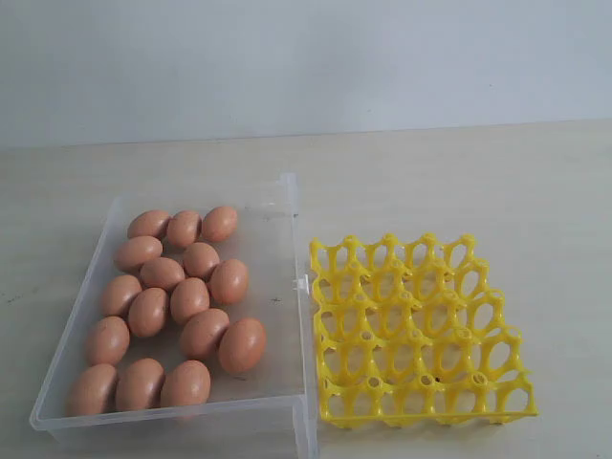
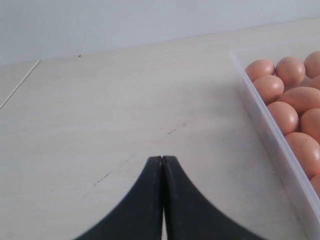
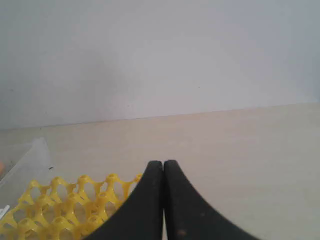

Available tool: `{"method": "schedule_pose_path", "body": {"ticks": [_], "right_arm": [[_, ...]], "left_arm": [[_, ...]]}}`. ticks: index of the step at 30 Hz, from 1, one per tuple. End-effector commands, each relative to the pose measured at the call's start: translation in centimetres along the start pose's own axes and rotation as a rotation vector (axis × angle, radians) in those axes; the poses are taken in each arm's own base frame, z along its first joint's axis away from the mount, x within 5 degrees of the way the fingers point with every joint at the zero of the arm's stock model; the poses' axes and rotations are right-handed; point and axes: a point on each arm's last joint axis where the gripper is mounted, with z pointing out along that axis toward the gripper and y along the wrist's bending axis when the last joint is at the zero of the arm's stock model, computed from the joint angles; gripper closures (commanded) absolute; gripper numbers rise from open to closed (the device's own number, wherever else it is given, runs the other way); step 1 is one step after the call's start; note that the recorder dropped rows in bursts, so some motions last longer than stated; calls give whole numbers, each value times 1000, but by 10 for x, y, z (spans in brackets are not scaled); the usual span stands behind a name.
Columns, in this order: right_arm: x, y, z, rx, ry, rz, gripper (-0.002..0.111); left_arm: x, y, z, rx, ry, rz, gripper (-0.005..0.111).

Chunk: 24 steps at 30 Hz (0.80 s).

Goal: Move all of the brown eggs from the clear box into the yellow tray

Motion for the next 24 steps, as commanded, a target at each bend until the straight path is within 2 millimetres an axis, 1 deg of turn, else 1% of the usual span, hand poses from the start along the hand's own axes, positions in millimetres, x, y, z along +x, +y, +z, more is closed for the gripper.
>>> {"method": "schedule_pose_path", "body": {"ticks": [1,4,9,12,14,16,17,18,19,20,21,22,23,24], "right_arm": [[0,1,0,-9,-11,40,108],[-3,1,0,-13,-43,86,108],[-5,1,0,-19,-65,241,108],[-6,1,-1,-25,-49,384,108],[-11,2,-2,-31,-60,462,108],[-23,3,-2,-29,-39,464,108],[-34,5,3,-19,16,464,108],[-39,5,5,-13,46,464,108],[-51,7,15,5,141,445,108],[-55,8,19,6,199,410,108],[-69,14,34,-31,313,282,108],[-76,19,43,-67,365,215,108],[-89,31,64,-144,440,110,108],[-98,48,81,-229,469,31,108]], "left_arm": [[-2,0,-1,5,-19,-6,107],[-2,0,-1,5,-19,-6,107],[-2,0,-1,5,-19,-6,107],[-2,0,-1,5,-19,-6,107],[-2,0,-1,5,-19,-6,107],[-2,0,-1,5,-19,-6,107],[-2,0,-1,5,-19,-6,107],[-2,0,-1,5,-19,-6,107],[-2,0,-1,5,-19,-6,107],[-2,0,-1,5,-19,-6,107],[-2,0,-1,5,-19,-6,107],[-2,0,-1,5,-19,-6,107],[-2,0,-1,5,-19,-6,107],[-2,0,-1,5,-19,-6,107]]}}
